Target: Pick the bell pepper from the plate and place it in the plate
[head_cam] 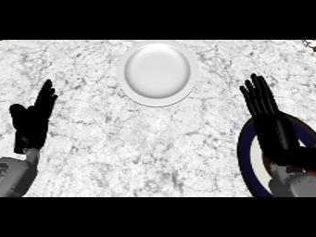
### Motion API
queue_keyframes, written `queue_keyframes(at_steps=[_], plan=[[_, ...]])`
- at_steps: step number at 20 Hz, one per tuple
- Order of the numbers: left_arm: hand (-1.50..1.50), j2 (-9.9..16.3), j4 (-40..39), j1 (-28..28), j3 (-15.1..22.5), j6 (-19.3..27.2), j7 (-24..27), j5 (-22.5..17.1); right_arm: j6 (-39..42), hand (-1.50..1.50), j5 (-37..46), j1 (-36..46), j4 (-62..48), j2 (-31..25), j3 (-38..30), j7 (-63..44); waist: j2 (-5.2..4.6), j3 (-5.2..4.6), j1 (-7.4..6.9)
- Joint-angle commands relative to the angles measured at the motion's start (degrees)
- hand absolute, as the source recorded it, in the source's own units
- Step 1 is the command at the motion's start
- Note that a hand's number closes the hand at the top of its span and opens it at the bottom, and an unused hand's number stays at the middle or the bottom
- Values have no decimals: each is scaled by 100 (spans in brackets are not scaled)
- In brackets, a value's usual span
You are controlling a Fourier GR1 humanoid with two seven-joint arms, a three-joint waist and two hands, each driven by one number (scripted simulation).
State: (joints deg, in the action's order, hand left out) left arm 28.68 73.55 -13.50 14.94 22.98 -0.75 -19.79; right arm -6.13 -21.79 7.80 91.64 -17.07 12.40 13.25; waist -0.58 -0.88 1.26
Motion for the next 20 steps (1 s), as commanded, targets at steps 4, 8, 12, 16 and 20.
queue_keyframes(at_steps=[4,8,12,16,20], plan=[[0,-253,6,308,153,184,-156,193,1878,150,-1819,-1026,641,-1349,-1609,158,90,96,119],[0,-259,-51,553,131,109,-244,23,894,150,705,-982,115,-2886,-2223,500,94,-37,432],[0,-502,201,607,287,-6,-377,-92,115,150,980,-1803,-884,-1667,-2476,2071,54,126,71],[0,-521,322,801,402,124,-382,16,1823,-150,-1179,-1808,-1219,-743,-2601,2506,95,158,40],[0,-623,223,741,431,133,-251,156,3269,-150,-125,-2180,-2210,-1511,-2611,4210,47,113,-89]])
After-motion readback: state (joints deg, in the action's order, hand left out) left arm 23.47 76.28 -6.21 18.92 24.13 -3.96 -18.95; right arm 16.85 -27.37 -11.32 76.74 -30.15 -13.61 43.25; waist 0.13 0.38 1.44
